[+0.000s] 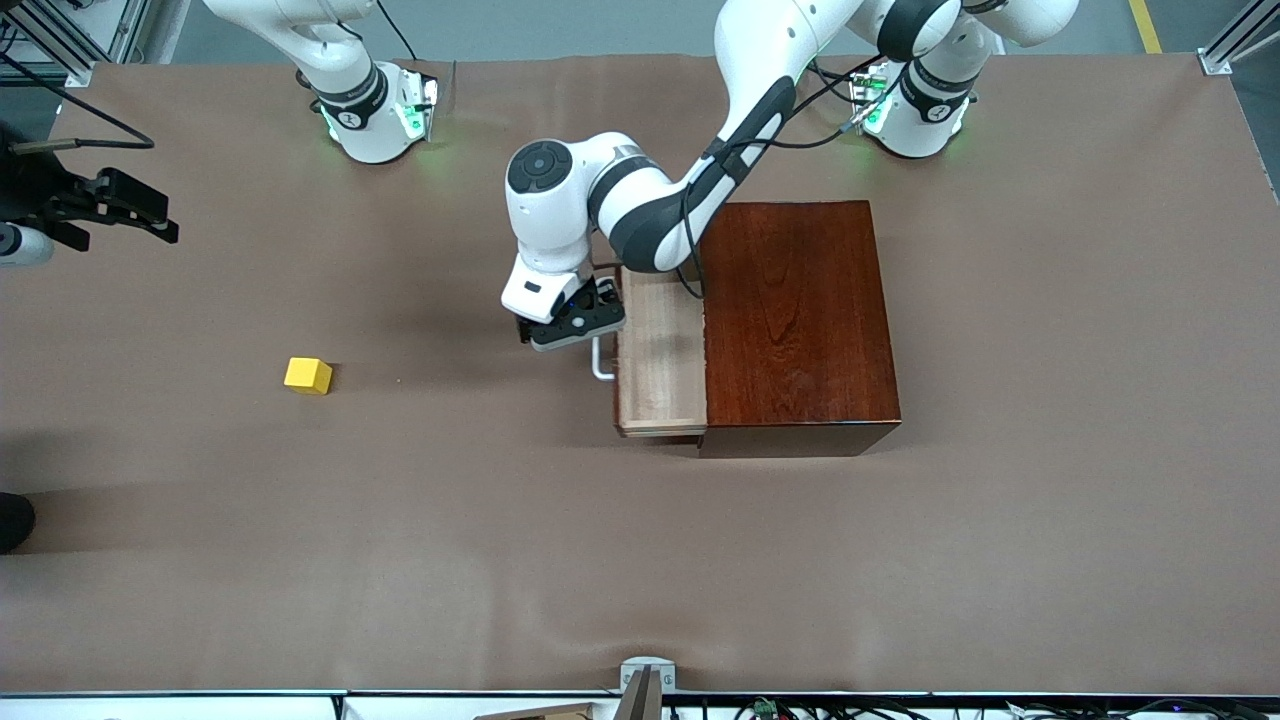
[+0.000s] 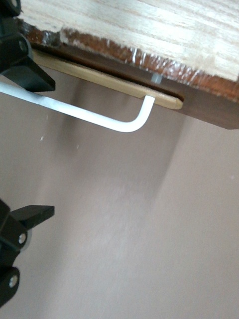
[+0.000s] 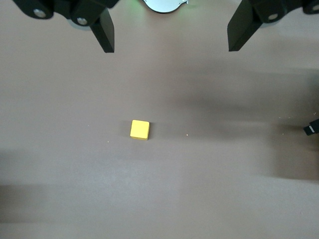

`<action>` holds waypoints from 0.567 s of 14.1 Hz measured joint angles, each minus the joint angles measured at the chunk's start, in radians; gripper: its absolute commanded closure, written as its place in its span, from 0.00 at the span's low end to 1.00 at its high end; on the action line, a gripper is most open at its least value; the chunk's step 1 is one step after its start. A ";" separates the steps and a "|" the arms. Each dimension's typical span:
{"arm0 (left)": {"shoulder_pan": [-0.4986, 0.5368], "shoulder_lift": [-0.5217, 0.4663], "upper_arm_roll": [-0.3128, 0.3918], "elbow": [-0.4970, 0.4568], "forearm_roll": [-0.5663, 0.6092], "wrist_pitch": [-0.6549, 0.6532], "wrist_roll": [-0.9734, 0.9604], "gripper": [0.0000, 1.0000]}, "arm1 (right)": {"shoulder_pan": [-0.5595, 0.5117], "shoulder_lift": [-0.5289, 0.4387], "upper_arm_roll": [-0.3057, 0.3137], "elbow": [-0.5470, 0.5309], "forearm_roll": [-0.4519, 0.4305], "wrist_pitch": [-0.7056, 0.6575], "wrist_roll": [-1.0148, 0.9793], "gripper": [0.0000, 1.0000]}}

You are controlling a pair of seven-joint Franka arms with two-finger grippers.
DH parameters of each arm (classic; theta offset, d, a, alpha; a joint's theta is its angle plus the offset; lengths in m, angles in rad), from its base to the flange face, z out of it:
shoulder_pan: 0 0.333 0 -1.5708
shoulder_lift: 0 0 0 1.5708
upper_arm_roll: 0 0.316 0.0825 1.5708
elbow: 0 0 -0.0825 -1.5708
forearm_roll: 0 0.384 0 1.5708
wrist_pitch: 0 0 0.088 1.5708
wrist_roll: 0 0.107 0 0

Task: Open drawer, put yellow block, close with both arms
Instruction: 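Pull the drawer open by its handle with the left gripper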

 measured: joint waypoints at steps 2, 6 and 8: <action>-0.005 0.001 0.000 0.000 -0.001 0.014 -0.005 0.00 | 0.000 0.000 0.000 0.000 0.000 -0.002 0.000 0.00; -0.006 0.001 0.003 0.005 -0.001 0.008 -0.005 0.00 | -0.001 0.000 -0.001 0.000 0.000 -0.004 0.000 0.00; -0.006 -0.006 0.008 0.024 -0.001 -0.017 -0.005 0.00 | -0.002 0.000 -0.001 0.000 0.000 -0.004 0.000 0.00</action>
